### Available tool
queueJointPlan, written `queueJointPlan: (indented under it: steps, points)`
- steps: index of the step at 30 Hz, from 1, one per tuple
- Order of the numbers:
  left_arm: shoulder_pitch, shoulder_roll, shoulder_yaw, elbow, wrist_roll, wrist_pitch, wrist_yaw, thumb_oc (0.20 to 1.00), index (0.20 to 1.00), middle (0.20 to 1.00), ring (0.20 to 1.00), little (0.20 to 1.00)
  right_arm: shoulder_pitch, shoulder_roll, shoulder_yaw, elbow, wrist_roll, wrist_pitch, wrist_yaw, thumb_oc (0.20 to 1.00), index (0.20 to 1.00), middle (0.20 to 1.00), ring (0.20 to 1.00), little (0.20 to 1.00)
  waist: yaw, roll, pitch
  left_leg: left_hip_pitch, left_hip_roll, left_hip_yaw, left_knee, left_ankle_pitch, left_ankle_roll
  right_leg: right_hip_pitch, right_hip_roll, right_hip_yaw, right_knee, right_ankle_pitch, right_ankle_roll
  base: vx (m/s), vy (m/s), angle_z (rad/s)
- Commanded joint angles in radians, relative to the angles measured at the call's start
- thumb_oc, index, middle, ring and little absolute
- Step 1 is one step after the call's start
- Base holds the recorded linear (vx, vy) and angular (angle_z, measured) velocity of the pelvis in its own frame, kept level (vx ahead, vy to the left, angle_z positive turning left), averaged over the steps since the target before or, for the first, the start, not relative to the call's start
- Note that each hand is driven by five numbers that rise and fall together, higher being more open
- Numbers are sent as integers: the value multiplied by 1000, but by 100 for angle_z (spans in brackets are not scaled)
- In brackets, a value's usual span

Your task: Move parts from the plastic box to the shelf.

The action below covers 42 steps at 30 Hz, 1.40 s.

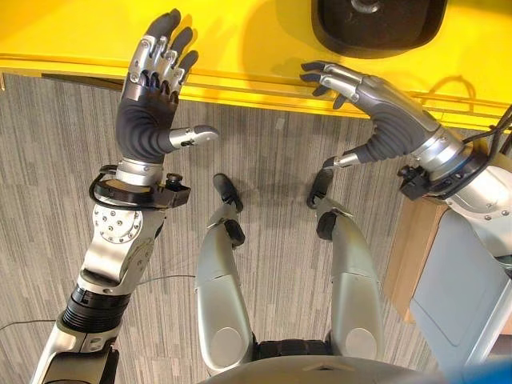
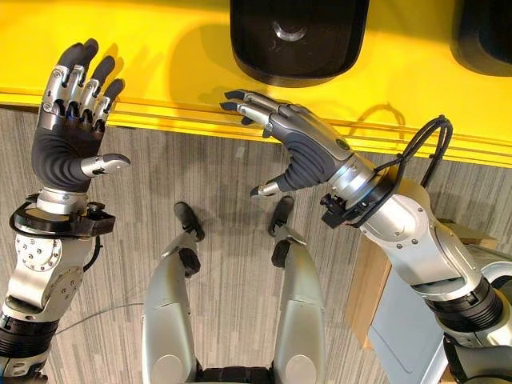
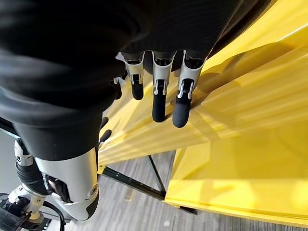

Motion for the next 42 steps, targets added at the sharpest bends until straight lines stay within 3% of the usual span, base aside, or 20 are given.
queueJointPlan:
  steps: [1, 11, 16, 42]
  points:
    - [91, 12, -49, -33, -21, 19, -37, 1000, 1000, 1000, 1000, 1000, 40, -13, 20, -11, -56, 15, 39, 1000, 1000, 1000, 1000, 1000, 8, 5, -38, -16, 42, 21, -4, -38, -107, -30, -38, -28, 36, -57, 134, 0, 0, 0]
    - [99, 31, -21, -24, -49, 18, -65, 1000, 1000, 1000, 1000, 1000, 5, -55, -1, 31, -116, 48, 19, 1000, 1000, 1000, 1000, 1000, 14, -2, -38, 15, 45, 14, -8, -37, -107, -1, -34, -31, 39, -60, 132, 0, 0, 0]
    - [103, 31, -13, -24, -51, 18, -74, 1000, 1000, 1000, 1000, 1000, -5, -60, -14, 38, -148, 29, 12, 1000, 1000, 1000, 1000, 1000, 15, -4, -38, 30, 43, 12, -9, -40, -106, 12, -30, -31, 43, -64, 131, 0, 0, 0]
    - [140, 44, 11, -21, -97, -10, -98, 1000, 1000, 1000, 1000, 1000, -22, -117, -67, 49, -139, 49, -10, 1000, 1000, 1000, 1000, 1000, 17, -27, -38, 177, 34, 16, -30, -54, -91, 151, 5, -21, 28, -89, 119, 0, 2, 0]
